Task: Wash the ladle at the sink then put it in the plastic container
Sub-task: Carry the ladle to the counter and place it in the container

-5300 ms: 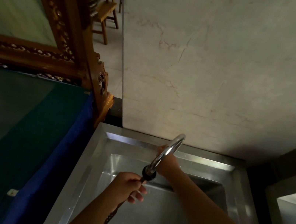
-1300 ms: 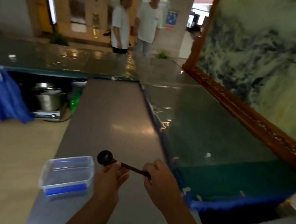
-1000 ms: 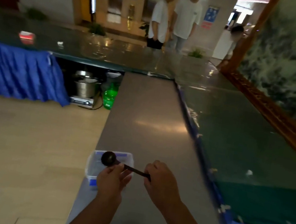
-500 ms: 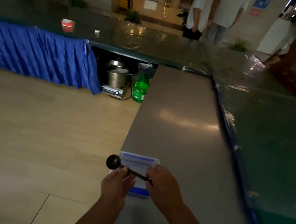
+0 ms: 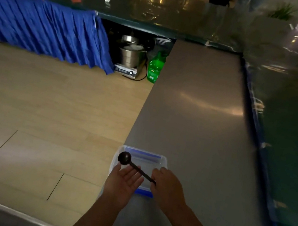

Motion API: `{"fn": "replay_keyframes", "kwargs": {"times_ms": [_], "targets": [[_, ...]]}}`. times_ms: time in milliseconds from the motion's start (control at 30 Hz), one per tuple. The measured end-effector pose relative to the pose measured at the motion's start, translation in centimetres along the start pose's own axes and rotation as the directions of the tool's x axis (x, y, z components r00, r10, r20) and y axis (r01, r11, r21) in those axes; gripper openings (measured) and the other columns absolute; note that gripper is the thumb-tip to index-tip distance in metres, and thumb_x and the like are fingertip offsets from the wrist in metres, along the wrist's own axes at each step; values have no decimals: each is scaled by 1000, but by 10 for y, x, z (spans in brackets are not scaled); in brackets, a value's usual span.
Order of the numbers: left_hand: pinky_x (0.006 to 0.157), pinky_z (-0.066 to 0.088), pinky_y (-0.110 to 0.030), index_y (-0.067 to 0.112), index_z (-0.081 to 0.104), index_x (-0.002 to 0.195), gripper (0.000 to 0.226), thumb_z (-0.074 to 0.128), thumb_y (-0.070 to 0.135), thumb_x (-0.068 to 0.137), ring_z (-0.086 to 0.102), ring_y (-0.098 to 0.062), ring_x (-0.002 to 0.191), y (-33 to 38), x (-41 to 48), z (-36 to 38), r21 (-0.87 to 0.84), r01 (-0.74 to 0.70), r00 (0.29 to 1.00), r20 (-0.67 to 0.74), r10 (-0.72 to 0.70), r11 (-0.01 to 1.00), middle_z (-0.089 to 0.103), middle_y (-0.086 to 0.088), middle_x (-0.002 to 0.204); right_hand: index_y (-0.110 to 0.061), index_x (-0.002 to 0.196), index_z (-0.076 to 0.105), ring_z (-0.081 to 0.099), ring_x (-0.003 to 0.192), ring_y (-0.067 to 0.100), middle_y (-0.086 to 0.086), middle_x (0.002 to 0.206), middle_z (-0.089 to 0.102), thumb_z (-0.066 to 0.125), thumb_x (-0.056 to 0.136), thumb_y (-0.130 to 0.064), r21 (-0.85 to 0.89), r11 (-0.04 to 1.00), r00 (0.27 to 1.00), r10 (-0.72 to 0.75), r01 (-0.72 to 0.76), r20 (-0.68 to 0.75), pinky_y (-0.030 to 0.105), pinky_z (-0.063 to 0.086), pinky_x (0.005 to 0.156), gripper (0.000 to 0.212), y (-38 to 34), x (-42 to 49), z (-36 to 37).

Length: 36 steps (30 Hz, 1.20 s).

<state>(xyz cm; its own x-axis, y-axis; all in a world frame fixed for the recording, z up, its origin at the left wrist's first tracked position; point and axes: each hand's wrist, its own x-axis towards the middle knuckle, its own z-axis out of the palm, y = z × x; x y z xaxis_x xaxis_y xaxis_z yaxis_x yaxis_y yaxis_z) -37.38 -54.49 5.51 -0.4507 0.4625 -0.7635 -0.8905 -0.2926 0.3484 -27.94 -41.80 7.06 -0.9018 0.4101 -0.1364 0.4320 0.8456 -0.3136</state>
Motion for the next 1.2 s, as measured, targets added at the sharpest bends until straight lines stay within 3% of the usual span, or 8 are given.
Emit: {"fn": "replay_keyframes", "kwargs": {"times_ms": [200,367,500,667,833,1000,1200], "targets": [[92,48,-47,2,39,143,67,34,51,98,51,-37,127,8,23,-19,-44,90,996,22,-89,995,54,-23,139,-17,101,55,57,96,21,4,105,61,46,91,-17,-15,997,991,82,-81,101,33,47,76,13,-6,14,25],[103,41,-50,1,36,145,74,36,56,95,48,-39,131,18,41,-25,-44,129,992,13,-129,991,50,-24,142,-19,107,55,57,101,22,4,110,60,47,92,-20,-47,992,981,120,-115,151,33,50,80,17,-9,33,38],[104,40,-51,2,32,146,77,41,57,93,46,-40,132,24,53,-25,-59,153,988,32,-152,986,41,-24,149,-18,112,54,57,104,23,6,113,59,47,93,-20,-75,987,968,156,-144,197,36,52,82,20,-7,47,45],[111,37,-53,3,33,146,77,42,58,92,47,-40,131,26,66,-26,-60,172,985,26,-171,983,43,-24,148,-18,110,54,57,104,23,6,112,59,46,94,-21,-80,981,956,191,-177,221,36,51,79,19,-8,54,53],[100,44,-52,2,36,144,77,44,58,91,53,-39,122,28,76,-26,-46,200,980,10,-200,979,52,-23,137,-18,116,51,55,109,24,7,118,57,43,95,-20,-108,976,940,213,-190,266,36,51,82,23,-6,60,58],[112,36,-54,3,40,142,75,45,58,91,49,-39,128,28,77,-25,-42,228,974,-7,-228,973,50,-21,141,-17,118,50,52,113,26,9,120,55,40,96,-20,-129,975,933,212,-182,289,39,49,85,24,-5,60,61],[114,33,-54,4,42,142,74,44,58,92,47,-38,131,31,74,-18,15,235,972,-24,-234,972,48,-21,143,-18,118,49,52,113,27,9,120,54,42,96,-23,-139,971,930,227,-194,289,40,50,84,24,-5,62,62]]}}
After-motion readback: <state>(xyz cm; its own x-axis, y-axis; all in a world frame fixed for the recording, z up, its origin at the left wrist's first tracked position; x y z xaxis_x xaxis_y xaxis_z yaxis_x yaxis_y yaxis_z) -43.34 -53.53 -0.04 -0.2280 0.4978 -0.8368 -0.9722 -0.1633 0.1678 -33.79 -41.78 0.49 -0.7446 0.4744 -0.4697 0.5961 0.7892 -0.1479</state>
